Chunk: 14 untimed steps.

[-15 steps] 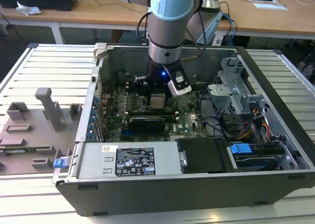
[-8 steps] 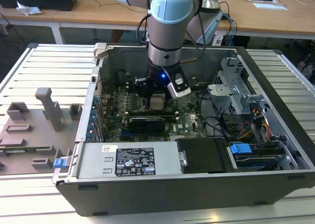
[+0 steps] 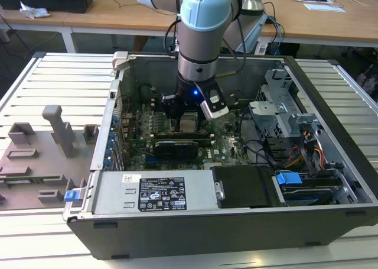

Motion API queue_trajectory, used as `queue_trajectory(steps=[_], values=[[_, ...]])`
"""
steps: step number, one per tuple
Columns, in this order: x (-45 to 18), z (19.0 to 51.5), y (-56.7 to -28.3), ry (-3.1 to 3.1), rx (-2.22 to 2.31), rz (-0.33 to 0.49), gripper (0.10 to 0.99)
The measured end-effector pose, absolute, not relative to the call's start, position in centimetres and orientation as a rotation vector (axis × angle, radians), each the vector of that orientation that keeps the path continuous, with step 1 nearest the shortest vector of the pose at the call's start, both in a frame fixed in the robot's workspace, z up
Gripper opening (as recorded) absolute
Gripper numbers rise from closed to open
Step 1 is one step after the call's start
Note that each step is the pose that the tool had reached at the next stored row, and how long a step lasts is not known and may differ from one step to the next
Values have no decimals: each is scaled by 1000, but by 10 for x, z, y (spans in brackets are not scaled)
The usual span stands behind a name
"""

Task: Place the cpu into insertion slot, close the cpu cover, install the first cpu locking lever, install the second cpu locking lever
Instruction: 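Place the cpu into insertion slot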

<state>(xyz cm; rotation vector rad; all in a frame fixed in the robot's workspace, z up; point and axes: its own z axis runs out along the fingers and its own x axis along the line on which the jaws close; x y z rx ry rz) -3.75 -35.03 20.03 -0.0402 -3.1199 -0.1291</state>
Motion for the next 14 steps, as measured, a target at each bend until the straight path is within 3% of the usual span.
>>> queue_trajectory(steps=[8, 14], values=[[-37, 201, -350, -3120, -40, -131, 541], [-37, 236, -350, -3120, -40, -129, 541]])
